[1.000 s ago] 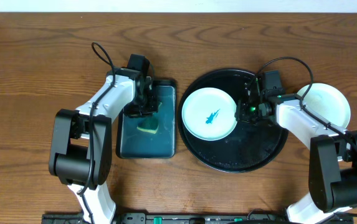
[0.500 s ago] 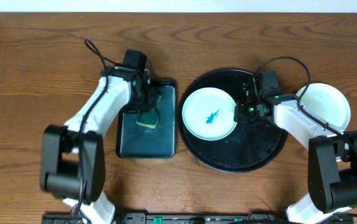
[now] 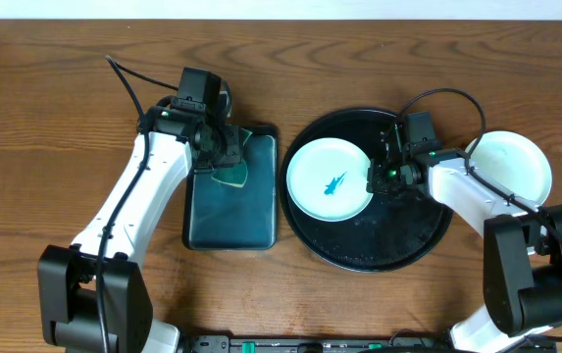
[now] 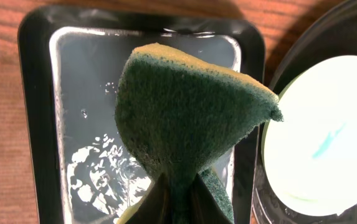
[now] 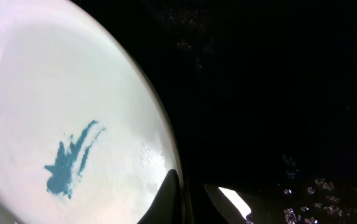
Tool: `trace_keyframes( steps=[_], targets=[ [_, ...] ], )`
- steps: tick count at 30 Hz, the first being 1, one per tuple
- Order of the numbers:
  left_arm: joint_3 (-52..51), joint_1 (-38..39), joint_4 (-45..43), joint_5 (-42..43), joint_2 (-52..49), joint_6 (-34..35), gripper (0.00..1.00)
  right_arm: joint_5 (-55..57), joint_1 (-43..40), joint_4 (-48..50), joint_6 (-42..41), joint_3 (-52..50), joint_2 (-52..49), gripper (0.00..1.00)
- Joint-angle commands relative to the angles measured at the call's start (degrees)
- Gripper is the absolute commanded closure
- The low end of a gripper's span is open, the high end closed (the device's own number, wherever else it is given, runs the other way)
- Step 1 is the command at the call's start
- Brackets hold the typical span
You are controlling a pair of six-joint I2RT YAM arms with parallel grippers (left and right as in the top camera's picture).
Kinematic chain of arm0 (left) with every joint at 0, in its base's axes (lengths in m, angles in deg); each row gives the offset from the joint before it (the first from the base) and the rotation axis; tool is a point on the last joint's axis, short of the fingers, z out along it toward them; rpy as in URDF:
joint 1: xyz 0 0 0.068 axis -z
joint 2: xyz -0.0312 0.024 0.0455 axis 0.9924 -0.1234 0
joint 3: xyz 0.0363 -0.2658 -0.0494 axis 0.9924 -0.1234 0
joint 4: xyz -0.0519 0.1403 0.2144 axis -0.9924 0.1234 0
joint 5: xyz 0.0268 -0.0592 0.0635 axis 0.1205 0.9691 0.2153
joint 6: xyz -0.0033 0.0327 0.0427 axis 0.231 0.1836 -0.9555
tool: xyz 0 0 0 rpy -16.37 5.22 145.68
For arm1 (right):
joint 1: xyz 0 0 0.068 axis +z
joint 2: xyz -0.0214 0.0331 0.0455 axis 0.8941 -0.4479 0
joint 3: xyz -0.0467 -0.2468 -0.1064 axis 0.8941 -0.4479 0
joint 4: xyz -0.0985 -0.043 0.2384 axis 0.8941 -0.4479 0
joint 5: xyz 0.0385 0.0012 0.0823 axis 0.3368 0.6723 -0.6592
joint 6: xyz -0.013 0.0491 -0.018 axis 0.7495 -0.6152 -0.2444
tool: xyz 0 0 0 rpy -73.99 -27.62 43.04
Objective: Clean dirty plates on tray and stack at the side
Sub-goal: 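Lift the sponge out of the water tray with the left gripper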
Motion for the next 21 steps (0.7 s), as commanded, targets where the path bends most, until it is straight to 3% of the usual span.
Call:
trace_keyframes(
  steps=[1,14,18,21],
  targets=[
    [0.44,-0.09,-1.57,-0.52,1.88,0.46,0.92,1.22,0.46,-0.24,-0.11,-0.17,-0.59,0.99],
    [0.44,-0.09,-9.7,-0.59,6.91,-1.25,0.92,1.25,0.46,-0.26,-0.07,-0.17,-0.59,0.99],
    [0.44,-0.09,-10.05,-0.79,9.44,-6.45,0.93,1.27,0.46,-0.26,0.09,-0.17,-0.59,0.98],
    [0.44,-0.09,-11.04,-0.76,11.54,-6.12,0.93,1.27,0.46,-0.28,0.09,-0.17,-0.59,0.99]
  ],
)
